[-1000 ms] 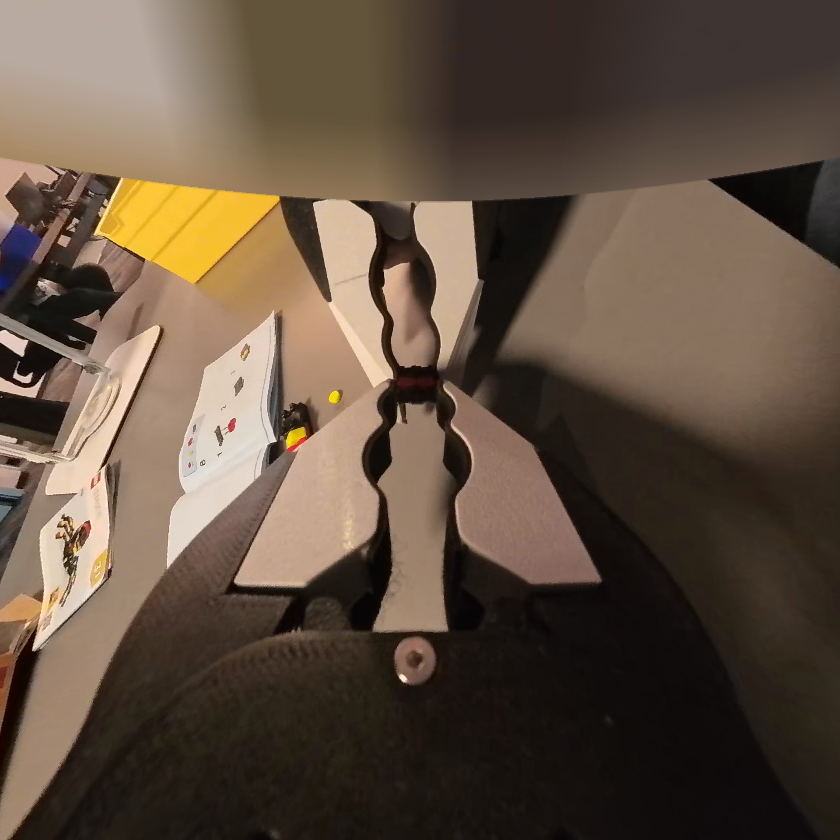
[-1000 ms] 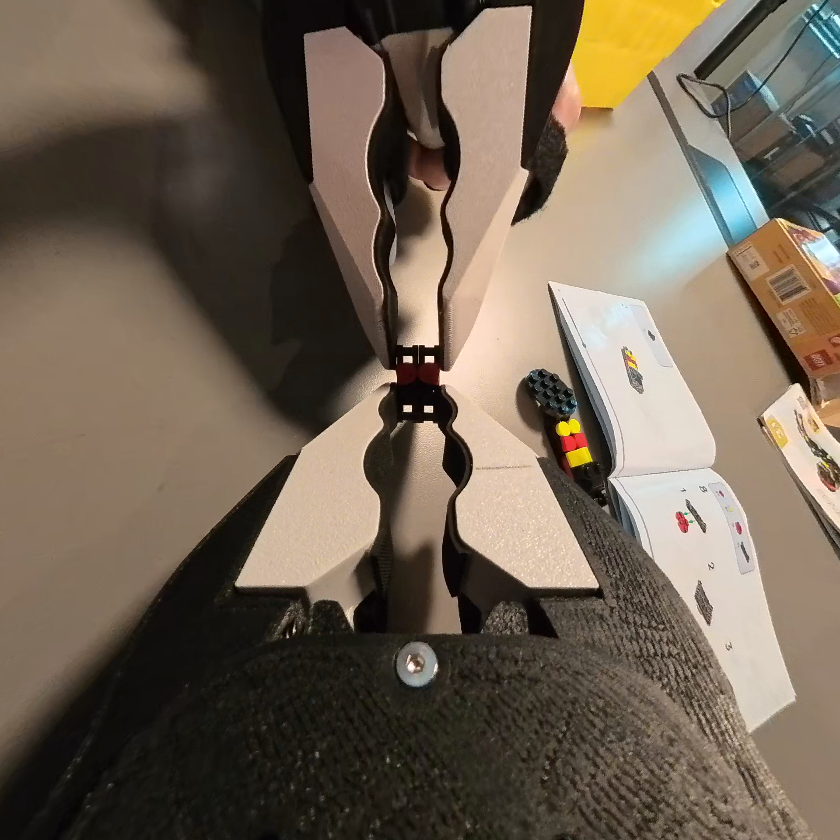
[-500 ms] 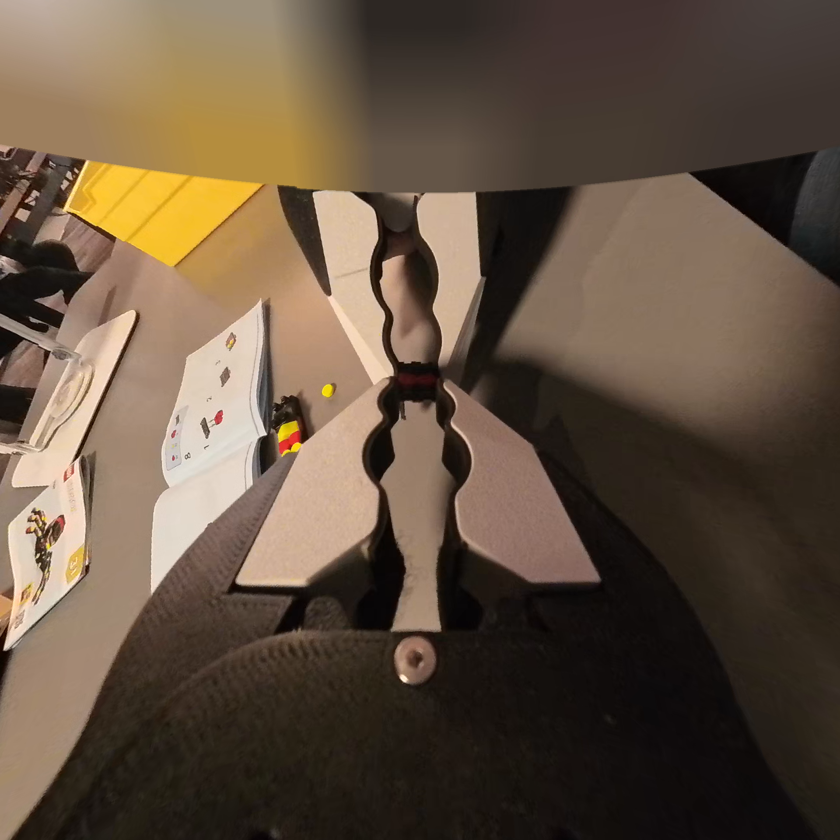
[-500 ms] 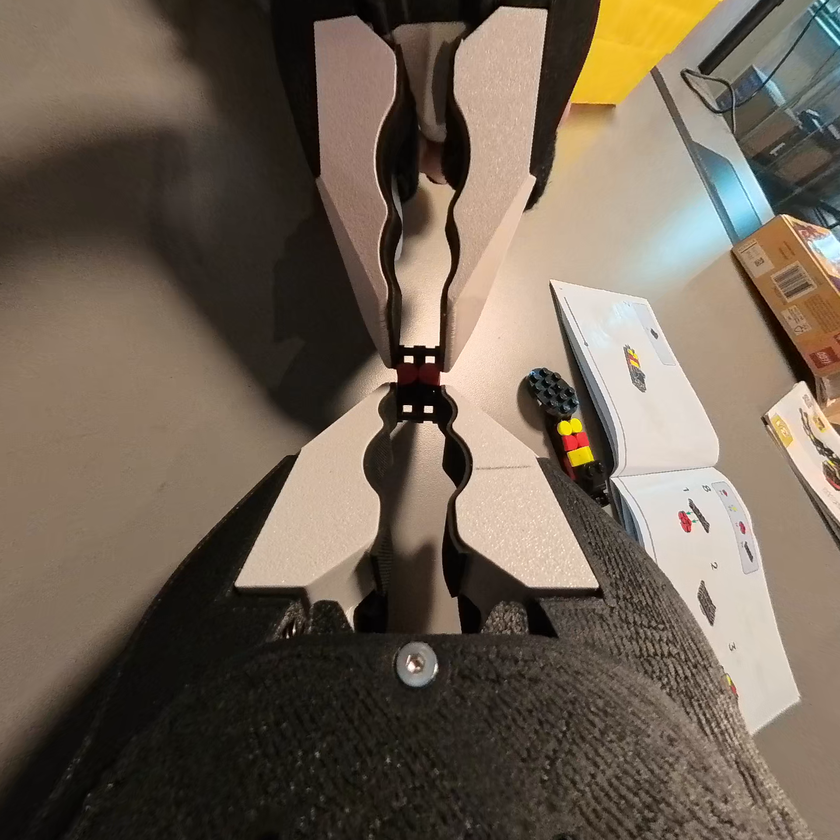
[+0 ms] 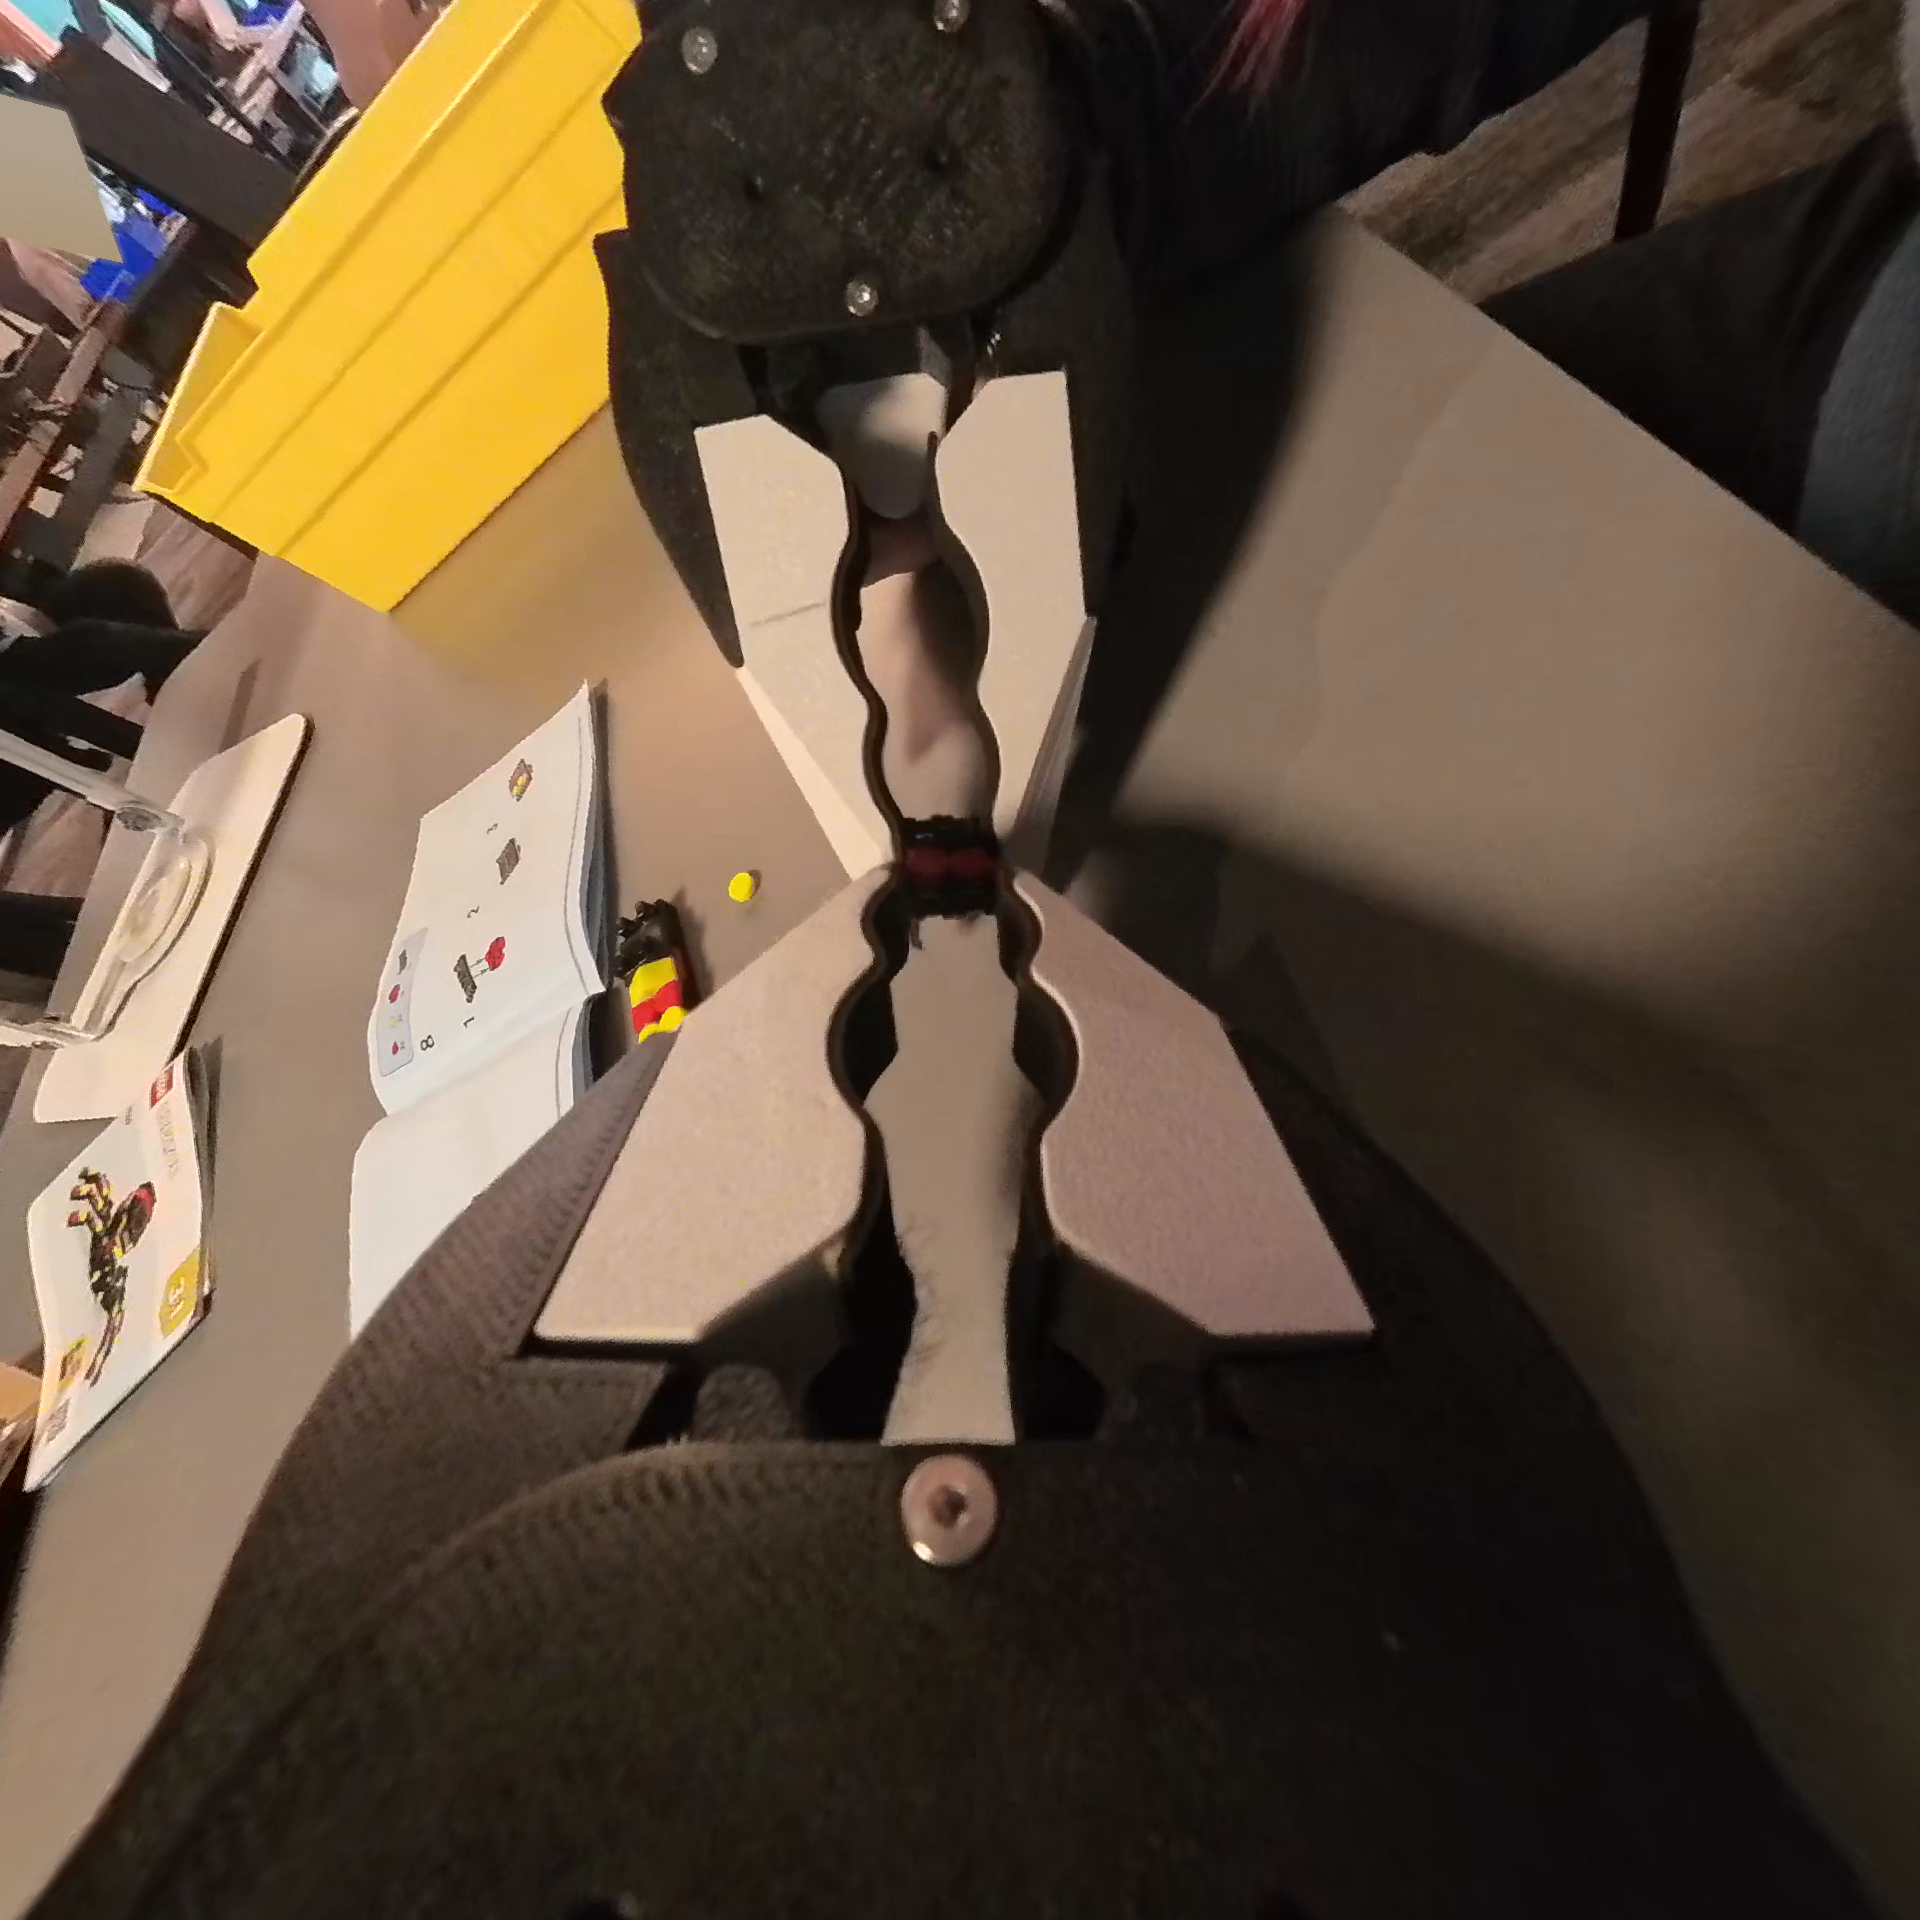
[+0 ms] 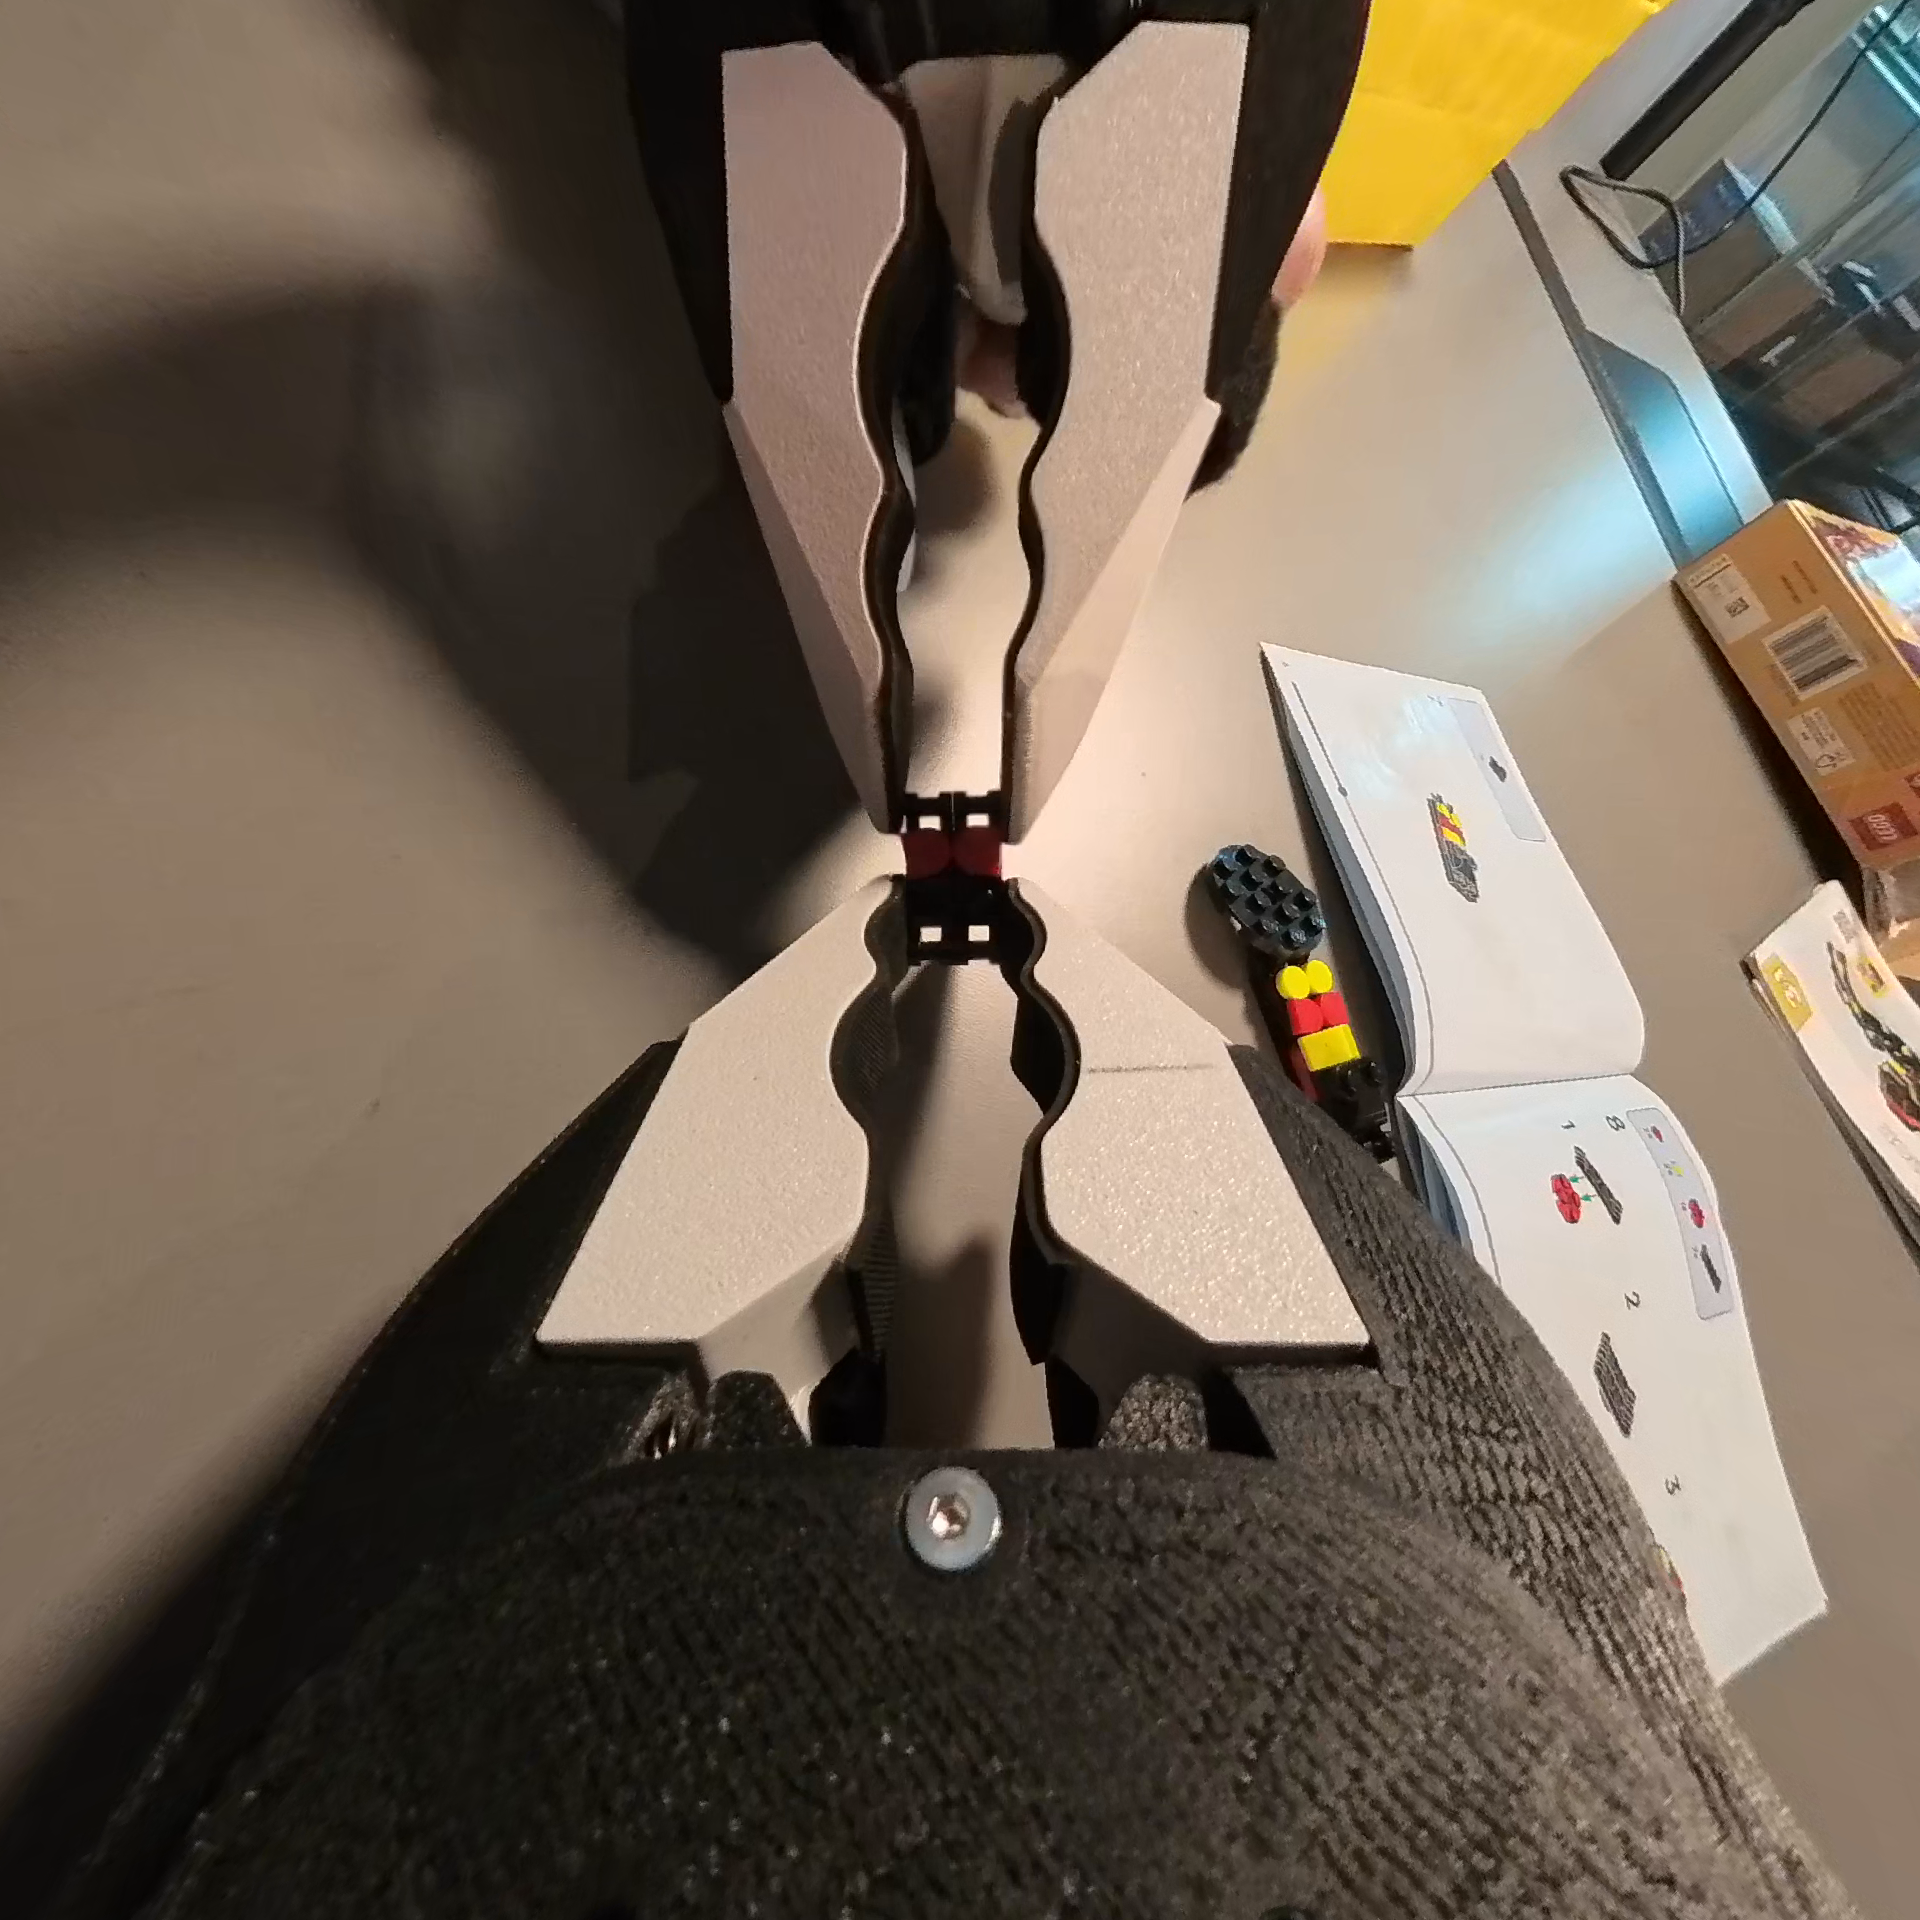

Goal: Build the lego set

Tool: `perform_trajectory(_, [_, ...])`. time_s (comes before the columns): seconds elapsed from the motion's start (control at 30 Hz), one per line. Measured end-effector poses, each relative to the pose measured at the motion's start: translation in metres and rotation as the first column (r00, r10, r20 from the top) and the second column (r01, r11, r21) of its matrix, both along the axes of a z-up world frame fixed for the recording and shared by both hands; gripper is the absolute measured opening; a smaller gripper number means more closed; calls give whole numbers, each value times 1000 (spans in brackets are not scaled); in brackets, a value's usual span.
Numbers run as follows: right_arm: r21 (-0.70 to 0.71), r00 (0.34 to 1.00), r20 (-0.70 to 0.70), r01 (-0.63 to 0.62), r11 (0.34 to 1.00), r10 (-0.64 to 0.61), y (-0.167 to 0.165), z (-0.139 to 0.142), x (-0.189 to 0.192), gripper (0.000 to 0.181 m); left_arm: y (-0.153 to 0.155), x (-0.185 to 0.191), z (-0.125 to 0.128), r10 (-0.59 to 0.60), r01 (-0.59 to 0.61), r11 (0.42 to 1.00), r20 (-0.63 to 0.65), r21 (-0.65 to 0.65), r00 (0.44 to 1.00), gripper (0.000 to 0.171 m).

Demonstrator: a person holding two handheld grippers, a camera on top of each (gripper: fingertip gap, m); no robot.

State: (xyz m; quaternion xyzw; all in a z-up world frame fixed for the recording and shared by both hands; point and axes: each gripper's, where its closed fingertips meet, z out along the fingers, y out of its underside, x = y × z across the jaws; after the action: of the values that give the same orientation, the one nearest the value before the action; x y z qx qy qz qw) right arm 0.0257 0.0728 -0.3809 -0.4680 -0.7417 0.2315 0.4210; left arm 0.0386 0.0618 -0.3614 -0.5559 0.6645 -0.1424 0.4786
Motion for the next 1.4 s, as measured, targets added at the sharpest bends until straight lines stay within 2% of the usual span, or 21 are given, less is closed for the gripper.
perform_trajectory(0.3, [-10, 1000, 8, -2, 1000, 2, -1, -1, 0, 16, 1, -3, -4, -2, 7, 996, -51, 89, 999, 15])
perform_trajectory(0.47, [-11, 1000, 7, 1, 1000, 0, 0, -1, 0, 16, 2, -3, -4, -1, 4, 996, -40, 88, 999, 14])
perform_trajectory(0.63, [-9, 1000, 4, 4, 1000, -4, 0, 0, 0, 16, 4, 0, -1, 34, -33, 999, 37, -22, 999, 19])
perform_trajectory(0.9, [-7, 1000, 2, 6, 1000, -6, 0, 0, 0, 16, 10, -1, -4, 93, -91, 993, 27, -80, 995, 27])
perform_trajectory(1.07, [-6, 1000, 1, 8, 1000, -7, 1, 0, 0, 15, 8, -1, -5, 90, -84, 984, 37, -157, 995, 24])
perform_trajectory(1.13, [-6, 1000, 2, 9, 1000, -9, 1, 0, 0, 16, 6, 0, -6, 76, -69, 982, 33, -175, 997, 16])
perform_trajectory(1.4, [-5, 1000, 1, 10, 1000, -10, 1, 0, 0, 15, 6, 1, -6, 98, -78, 965, 66, -249, 993, 16])
